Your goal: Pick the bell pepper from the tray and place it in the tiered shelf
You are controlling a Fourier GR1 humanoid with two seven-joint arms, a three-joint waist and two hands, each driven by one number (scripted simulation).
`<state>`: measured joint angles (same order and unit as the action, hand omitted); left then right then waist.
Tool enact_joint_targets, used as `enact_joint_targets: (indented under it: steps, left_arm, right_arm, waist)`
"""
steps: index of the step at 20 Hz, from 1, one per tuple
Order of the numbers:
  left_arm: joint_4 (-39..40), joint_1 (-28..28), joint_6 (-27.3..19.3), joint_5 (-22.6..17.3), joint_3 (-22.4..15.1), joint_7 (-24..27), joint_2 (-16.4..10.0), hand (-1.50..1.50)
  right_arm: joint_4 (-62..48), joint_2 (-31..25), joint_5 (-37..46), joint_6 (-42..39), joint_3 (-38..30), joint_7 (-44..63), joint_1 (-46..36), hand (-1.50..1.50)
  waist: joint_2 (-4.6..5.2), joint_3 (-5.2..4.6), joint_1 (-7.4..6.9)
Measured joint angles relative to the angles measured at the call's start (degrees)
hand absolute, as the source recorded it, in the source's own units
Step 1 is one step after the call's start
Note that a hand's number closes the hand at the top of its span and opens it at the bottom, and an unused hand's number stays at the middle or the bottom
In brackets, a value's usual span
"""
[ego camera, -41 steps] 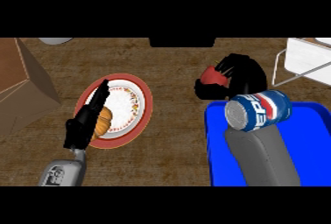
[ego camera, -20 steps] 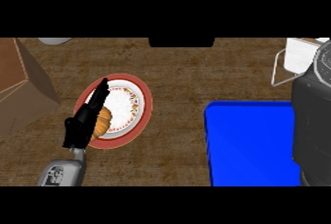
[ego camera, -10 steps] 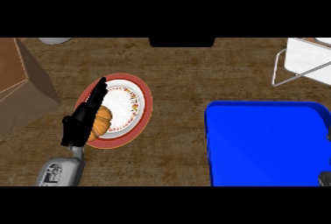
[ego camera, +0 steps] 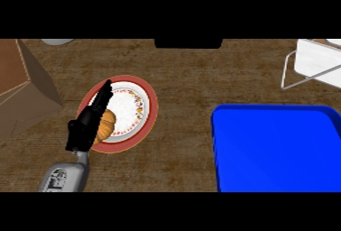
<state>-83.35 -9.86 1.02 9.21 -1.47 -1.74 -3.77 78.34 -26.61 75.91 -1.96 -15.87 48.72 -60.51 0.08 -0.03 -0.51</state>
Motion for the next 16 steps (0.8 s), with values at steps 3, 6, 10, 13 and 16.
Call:
enact_joint_targets:
  steps: [3, 6, 10, 13, 16]
  left_arm:
    - [0.36, 0.18, 0.01, -0.01, 0.15, 0.58, 0.05, 0.00]
    - [0.54, -0.89, -0.32, 0.22, 0.22, -0.13, 0.26, 0.00]
    - [-1.11, 0.43, 0.63, -0.10, 0.02, -0.52, -0.29, 0.00]
    - [-1.47, 0.24, 0.76, -0.32, 0.08, -0.98, -0.16, 0.00]
    - [-1.76, 0.08, 0.85, -0.11, -0.12, -1.40, -0.18, 0.00]
  right_arm:
    - [-3.48, -1.61, -0.36, 2.86, -0.82, -2.69, 0.44, 1.50]
    - [-5.94, -1.84, 0.67, 5.72, -0.56, -3.42, 1.76, 1.50]
    - [-12.21, -4.32, 1.22, 10.57, -0.38, -8.96, 2.45, 1.50]
    - [-17.94, -6.02, 0.81, 15.22, -1.51, -12.37, 1.60, 1.50]
    - [-21.31, -5.46, -0.60, 20.78, -3.51, -13.24, 0.74, 1.50]
  waist:
    - [0.02, 0.02, 0.03]
    - [0.01, 0.02, 0.07]
    - [0.10, 0.04, -0.23]
    - [0.17, 0.03, -0.40]
    - [0.27, 0.09, -0.61]
